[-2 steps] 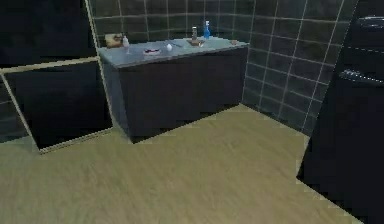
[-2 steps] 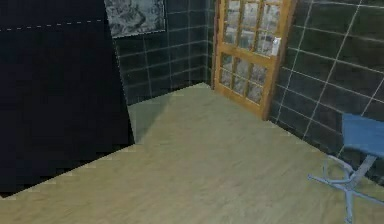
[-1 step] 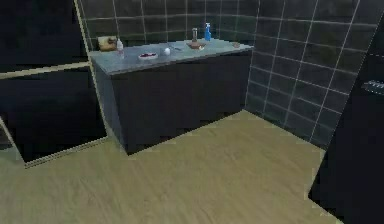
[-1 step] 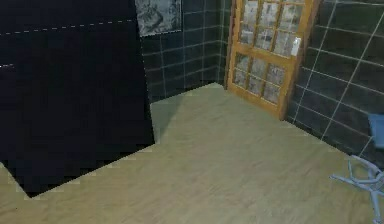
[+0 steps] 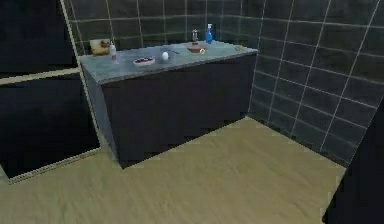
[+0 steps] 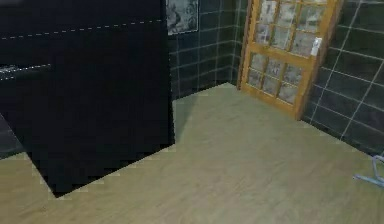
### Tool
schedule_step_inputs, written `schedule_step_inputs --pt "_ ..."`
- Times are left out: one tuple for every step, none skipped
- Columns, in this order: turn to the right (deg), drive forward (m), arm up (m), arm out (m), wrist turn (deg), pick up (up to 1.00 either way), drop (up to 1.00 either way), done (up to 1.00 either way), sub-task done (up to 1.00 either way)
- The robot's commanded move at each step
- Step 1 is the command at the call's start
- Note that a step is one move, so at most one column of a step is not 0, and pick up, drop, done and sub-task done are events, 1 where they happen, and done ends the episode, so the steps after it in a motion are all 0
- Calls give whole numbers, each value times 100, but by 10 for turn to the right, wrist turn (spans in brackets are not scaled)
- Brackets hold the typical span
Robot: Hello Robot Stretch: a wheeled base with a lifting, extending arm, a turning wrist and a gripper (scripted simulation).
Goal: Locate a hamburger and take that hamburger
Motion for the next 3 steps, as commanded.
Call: schedule_step_inputs --pt "120 0 0 0 0 0 0 0 0" --pt "0 100 0 0 0 0 0 0 0" --pt "0 50 0 0 0 0 0 0 0"
